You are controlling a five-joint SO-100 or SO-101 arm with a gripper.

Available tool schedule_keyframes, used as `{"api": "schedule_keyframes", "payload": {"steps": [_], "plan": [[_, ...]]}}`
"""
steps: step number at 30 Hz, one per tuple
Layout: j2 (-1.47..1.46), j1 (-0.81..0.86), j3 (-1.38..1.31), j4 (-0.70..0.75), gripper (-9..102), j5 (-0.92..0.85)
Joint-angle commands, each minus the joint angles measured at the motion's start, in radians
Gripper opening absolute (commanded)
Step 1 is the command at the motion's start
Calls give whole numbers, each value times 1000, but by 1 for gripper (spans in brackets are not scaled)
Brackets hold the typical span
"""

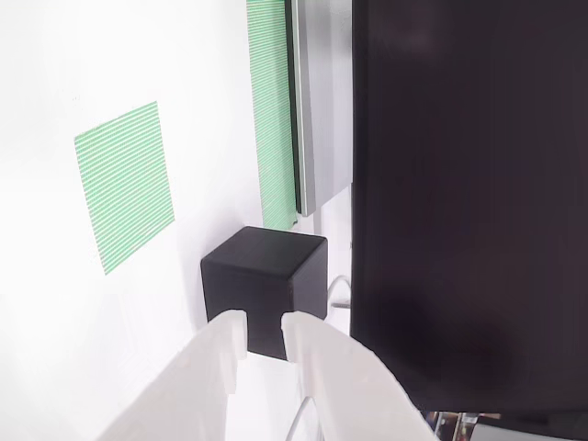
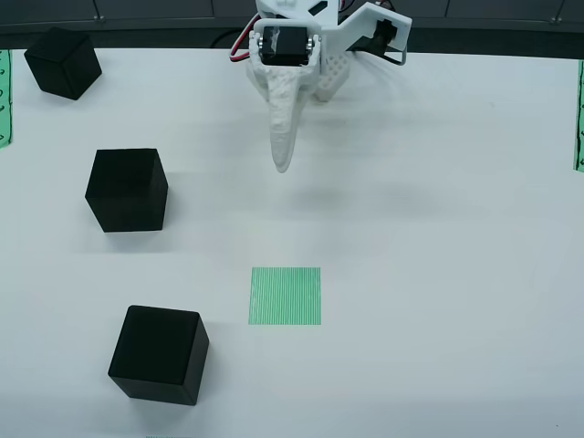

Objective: Stack 3 Blocks on the chosen place.

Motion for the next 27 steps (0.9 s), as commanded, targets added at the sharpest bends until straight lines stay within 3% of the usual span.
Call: {"api": "schedule_keyframes", "payload": {"steps": [1,13,27], "plan": [[17,-11,41,2,0,-8],[-48,0,-15,-43,0,-9],[-1062,144,-887,106,1,-95]]}}
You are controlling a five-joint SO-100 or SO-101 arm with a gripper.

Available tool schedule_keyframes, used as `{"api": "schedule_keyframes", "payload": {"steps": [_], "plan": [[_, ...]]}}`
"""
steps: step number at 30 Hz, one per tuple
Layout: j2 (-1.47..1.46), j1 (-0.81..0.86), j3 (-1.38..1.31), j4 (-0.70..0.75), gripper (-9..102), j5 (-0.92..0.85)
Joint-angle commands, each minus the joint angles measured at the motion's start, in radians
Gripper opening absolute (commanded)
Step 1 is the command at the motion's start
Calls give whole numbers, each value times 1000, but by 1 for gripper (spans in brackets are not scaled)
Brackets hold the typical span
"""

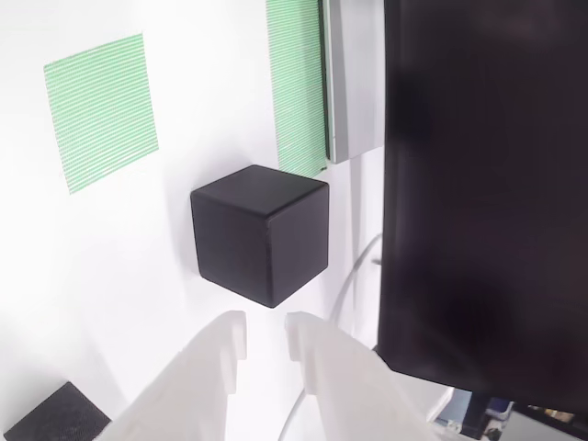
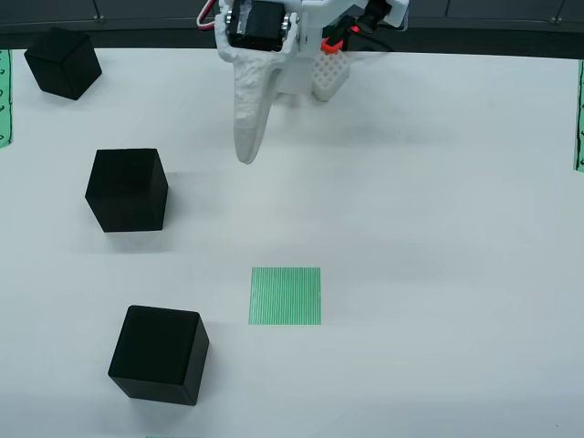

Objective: Stack 3 Blocks on the chosen place.

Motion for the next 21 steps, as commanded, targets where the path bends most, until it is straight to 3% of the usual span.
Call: {"api": "schedule_keyframes", "payload": {"steps": [1,14,21], "plan": [[-202,41,-219,67,1,-43],[-960,170,-965,350,19,-129],[-1167,169,-1229,479,30,-132]]}}
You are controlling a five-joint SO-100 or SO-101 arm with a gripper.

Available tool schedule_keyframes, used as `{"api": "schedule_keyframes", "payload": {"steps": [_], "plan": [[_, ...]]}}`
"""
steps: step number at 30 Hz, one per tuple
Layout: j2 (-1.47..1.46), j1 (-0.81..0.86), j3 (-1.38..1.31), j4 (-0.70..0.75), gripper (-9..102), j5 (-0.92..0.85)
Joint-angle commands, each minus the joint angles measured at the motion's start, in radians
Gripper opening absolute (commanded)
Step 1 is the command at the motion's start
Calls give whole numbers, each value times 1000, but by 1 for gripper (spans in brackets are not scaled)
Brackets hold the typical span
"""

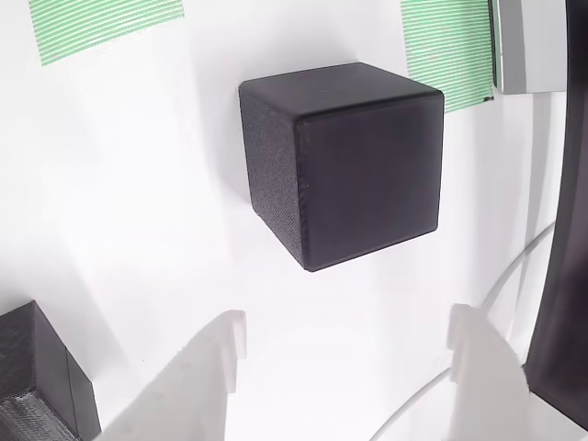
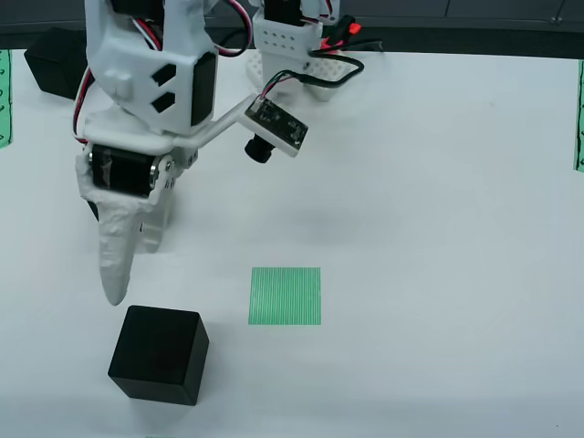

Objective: Stack 3 Blocks on the chosen place.

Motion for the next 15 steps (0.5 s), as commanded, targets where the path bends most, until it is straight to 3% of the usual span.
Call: {"api": "schedule_keyframes", "payload": {"steps": [1,9,15], "plan": [[-46,-8,-135,43,32,-9],[-212,-38,-344,190,34,-81],[-316,-40,-456,222,34,-112]]}}
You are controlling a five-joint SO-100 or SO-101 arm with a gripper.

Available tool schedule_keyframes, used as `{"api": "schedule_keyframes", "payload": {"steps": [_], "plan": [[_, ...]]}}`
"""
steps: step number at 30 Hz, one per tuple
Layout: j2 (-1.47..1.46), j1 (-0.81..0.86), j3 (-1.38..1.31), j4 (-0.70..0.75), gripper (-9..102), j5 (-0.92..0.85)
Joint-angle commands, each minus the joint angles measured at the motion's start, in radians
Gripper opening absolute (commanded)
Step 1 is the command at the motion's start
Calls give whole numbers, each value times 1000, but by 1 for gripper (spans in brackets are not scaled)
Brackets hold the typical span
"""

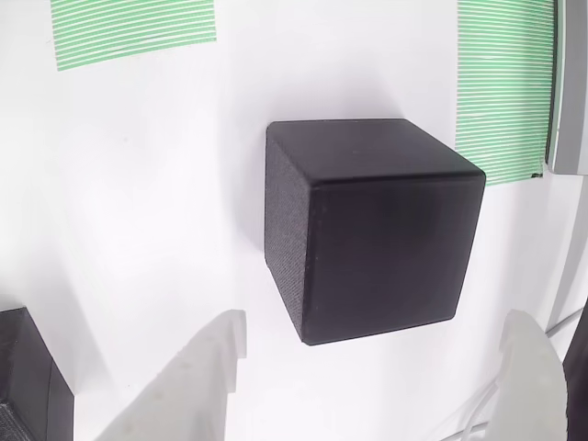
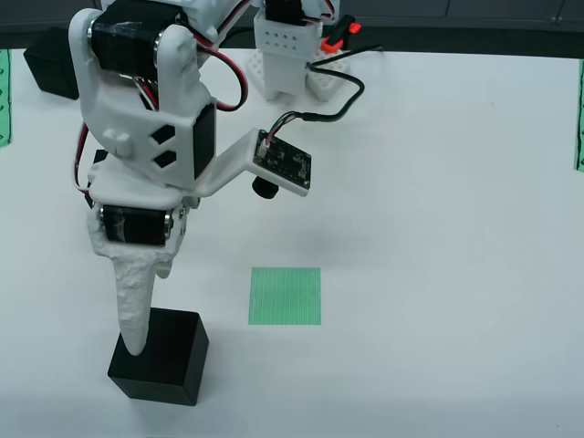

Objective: Stack 3 Blocks on the chosen place.

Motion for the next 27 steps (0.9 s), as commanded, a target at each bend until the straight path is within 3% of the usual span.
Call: {"api": "schedule_keyframes", "payload": {"steps": [1,27], "plan": [[-26,-3,-91,12,34,-15],[-239,-28,-218,9,31,-29]]}}
